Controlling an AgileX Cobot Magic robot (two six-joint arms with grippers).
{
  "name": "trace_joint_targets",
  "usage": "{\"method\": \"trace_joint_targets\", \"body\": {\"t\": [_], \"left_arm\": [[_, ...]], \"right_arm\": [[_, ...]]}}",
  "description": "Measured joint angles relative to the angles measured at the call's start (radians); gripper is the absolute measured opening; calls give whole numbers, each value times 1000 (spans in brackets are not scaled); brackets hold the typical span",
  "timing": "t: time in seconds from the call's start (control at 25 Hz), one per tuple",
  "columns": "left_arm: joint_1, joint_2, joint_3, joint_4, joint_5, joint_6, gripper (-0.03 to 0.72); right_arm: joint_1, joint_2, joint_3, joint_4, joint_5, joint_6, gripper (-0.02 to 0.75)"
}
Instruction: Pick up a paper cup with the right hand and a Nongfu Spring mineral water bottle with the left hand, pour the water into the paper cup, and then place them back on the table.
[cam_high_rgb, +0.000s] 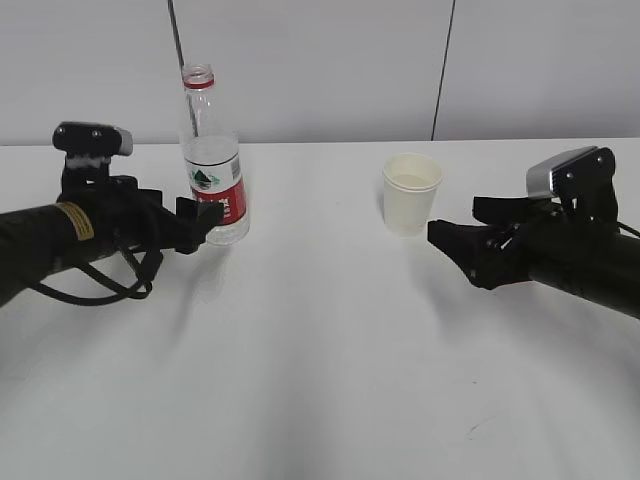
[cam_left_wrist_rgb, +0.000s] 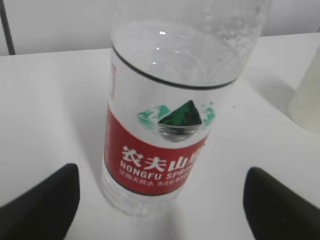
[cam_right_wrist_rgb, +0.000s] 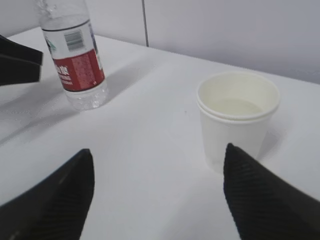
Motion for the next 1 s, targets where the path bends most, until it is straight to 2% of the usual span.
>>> {"method": "trace_joint_targets", "body": {"t": [0.12,0.28,0.48,0.6,0.68,0.88,1.0], "left_arm": [[-28,-132,5,-1,219,2,575],[-70,-300,8,-7,507,3,574],[-128,-423,-4,-73,829,3,573],[-159,-443,-71,-164,1092,6,573],[-173,-443,-125,-212,1244,38,573],[-182,-444,-279,-380,1600,239,548],[-182,-446,-337,-435,1786,309,528]], "right_arm": [[29,0,-41,-15,134,60,594],[128,-27,-116,-32,431,93,594],[295,-61,-273,-23,1013,188,594],[391,-63,-380,10,1316,156,594],[433,-63,-445,89,1459,62,594],[447,-63,-604,458,1813,-315,593],[447,-63,-677,623,2026,-474,593]]}}
